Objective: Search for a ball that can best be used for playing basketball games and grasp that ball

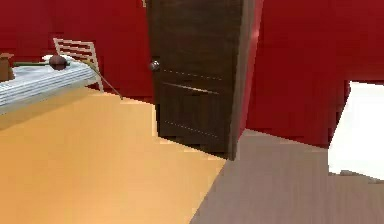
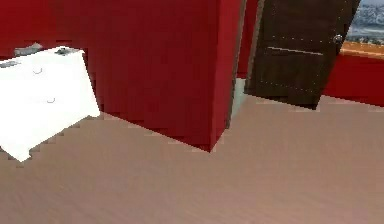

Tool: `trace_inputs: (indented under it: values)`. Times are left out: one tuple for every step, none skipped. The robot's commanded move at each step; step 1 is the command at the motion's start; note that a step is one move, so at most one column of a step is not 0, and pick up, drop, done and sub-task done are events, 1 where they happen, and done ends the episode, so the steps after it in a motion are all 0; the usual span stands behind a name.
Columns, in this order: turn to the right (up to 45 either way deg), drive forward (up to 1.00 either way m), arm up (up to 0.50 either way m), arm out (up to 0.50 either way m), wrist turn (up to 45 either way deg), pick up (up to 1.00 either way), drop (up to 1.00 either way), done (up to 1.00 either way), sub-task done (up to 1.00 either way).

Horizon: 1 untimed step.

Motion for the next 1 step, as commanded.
trace_inputs:
  values:
    - [0.0, 0.55, 0.0, 0.0, 0.0, 0.0, 0.0, 0.0, 0.0]
